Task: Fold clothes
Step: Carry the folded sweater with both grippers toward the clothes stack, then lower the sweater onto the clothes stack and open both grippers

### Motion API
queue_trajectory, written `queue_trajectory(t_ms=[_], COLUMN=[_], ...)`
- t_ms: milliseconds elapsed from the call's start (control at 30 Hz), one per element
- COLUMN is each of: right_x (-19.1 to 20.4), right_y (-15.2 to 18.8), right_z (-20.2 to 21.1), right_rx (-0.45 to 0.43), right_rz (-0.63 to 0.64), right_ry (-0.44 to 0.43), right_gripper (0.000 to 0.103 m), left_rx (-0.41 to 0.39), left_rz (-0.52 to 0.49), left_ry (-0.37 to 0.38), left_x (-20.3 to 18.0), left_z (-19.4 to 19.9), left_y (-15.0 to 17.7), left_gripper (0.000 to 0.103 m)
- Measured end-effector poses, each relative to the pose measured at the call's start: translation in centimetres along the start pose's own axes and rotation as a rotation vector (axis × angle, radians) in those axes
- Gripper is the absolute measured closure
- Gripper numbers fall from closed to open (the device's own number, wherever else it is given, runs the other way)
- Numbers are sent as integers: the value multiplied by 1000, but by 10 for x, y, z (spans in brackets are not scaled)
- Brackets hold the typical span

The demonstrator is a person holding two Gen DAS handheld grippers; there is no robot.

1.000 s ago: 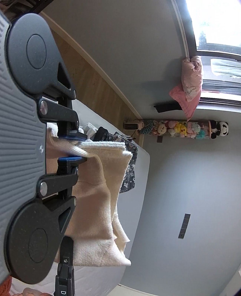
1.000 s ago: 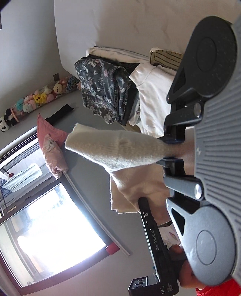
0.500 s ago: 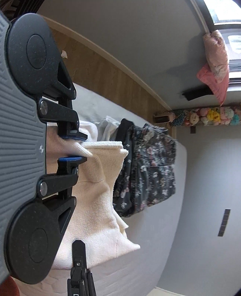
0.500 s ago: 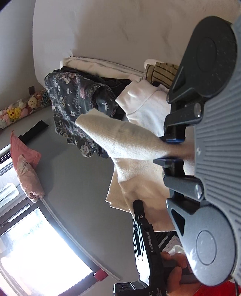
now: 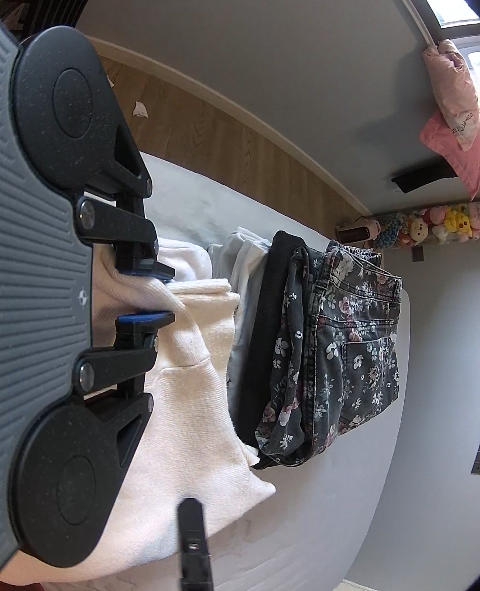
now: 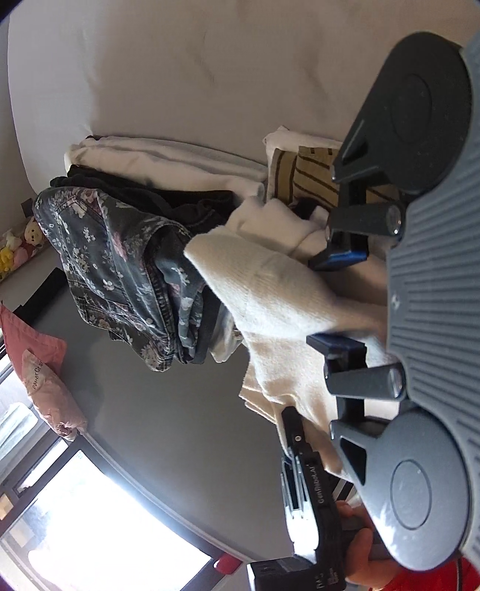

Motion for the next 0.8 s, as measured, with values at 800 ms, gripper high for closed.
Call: queue_trajectory(t_ms=[800], right_x=[15], right_y=[-40], right_z=[31], right_rx=[-98], right_rz=[295], right_ry=[118], right_gripper=[66], left_rx=[-168], left_rz=[25], left_ry=[-87], left_x=[22], left_z=[70], left_y=[-29], left_gripper=[76])
Point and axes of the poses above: each gripper's, at about its wrist camera, not at the fingertips, and z roughly against the way its jaws point, x to its left, y to its underside, the point moved 9 cm from there along -z, roughly the way its jaws point, and after that the axes turned 10 degrees about -x, right-handed, at the moved point
